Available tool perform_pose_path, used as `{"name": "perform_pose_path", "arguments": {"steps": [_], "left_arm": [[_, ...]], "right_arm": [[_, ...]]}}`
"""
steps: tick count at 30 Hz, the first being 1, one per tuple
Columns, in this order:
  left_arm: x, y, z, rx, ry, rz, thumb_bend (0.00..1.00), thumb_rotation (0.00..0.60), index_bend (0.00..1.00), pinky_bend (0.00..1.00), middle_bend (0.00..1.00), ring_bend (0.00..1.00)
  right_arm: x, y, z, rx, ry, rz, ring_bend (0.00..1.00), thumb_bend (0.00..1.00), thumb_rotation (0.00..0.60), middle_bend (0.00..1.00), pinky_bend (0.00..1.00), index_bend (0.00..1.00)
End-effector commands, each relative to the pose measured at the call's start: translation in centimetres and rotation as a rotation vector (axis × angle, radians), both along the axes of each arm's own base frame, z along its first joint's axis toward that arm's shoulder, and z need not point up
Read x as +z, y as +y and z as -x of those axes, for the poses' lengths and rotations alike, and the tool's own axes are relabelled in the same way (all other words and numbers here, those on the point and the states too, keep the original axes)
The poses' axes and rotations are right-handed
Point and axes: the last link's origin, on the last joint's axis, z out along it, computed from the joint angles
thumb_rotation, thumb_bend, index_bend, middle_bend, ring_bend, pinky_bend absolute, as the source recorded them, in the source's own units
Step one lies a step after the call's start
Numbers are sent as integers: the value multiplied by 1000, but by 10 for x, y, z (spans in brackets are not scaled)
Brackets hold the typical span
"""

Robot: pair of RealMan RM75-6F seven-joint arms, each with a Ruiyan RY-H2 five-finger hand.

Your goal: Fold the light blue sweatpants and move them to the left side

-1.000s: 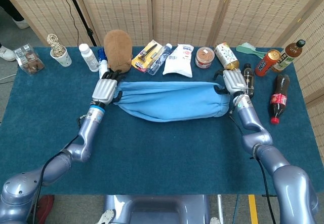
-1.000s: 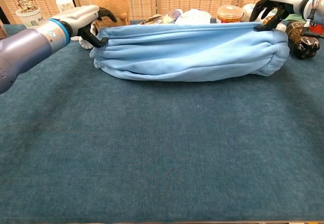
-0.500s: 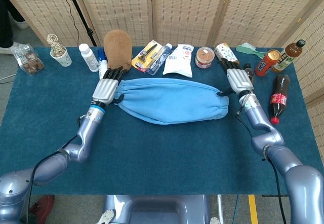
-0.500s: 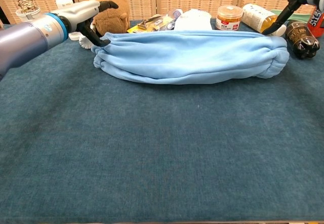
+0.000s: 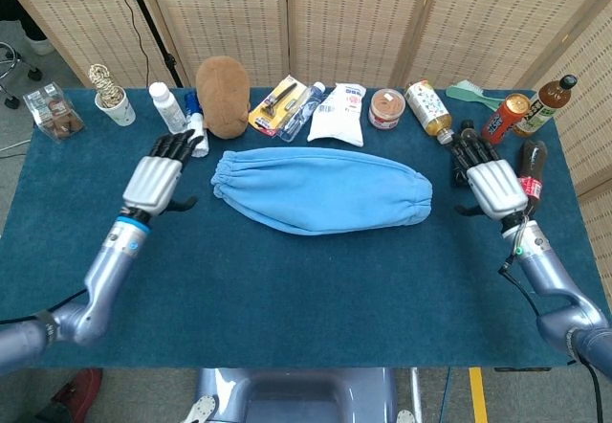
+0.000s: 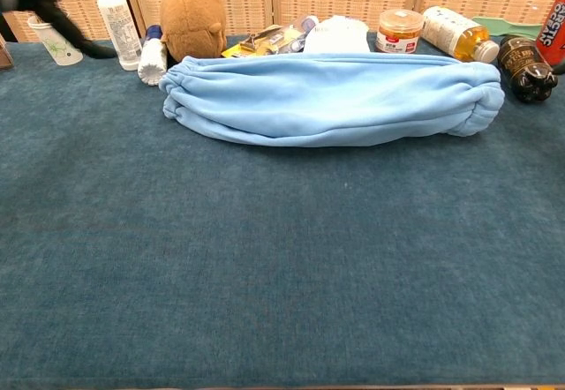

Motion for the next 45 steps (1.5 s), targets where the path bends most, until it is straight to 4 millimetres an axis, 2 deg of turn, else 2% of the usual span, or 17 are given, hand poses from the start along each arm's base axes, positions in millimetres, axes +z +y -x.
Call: {"name": "perform_pose_path", "arguments": {"steps": [1, 6, 10, 17, 24, 29, 36, 42, 43, 45], "left_arm": [[33, -37, 36, 107, 43, -23, 208, 600, 0, 0, 0, 0], [58, -73, 63, 172, 17, -72, 209, 600, 0, 0, 0, 0], [74, -102, 87, 232, -16, -99, 209, 600, 0, 0, 0, 0], [88, -131, 114, 322, -47, -102, 209, 600, 0, 0, 0, 0], [91, -145, 121, 357, -41, -108, 209, 600, 0, 0, 0, 0], [91, -149, 118, 360, -32, -109, 209, 600, 0, 0, 0, 0], [90, -145, 122, 379, -30, -104, 209, 600, 0, 0, 0, 0], [91, -143, 124, 387, -30, -104, 209, 600, 0, 0, 0, 0], [91, -143, 124, 390, -31, -105, 209, 600, 0, 0, 0, 0], [91, -142, 125, 393, -31, -103, 209, 600, 0, 0, 0, 0]], "right_arm": [[-3, 18, 15, 65, 98, 9, 0, 0, 600, 0, 19, 0], [-12, 22, 29, 109, 195, 22, 0, 0, 600, 0, 48, 0], [-20, 21, 30, 154, 217, 22, 0, 0, 600, 0, 48, 6], [-38, 20, 25, 217, 247, -36, 0, 0, 600, 0, 49, 18], [-61, 20, 12, 301, 294, -71, 0, 0, 600, 0, 56, 26], [-75, 15, 3, 321, 309, -71, 0, 0, 600, 0, 56, 34], [-92, 2, -14, 341, 347, -48, 0, 0, 600, 0, 56, 65], [-100, -6, -19, 326, 375, -61, 0, 0, 600, 0, 83, 101], [-102, -7, -19, 321, 373, -66, 0, 10, 600, 0, 96, 117], [-104, -9, -20, 308, 372, -57, 3, 118, 600, 18, 131, 200]]}}
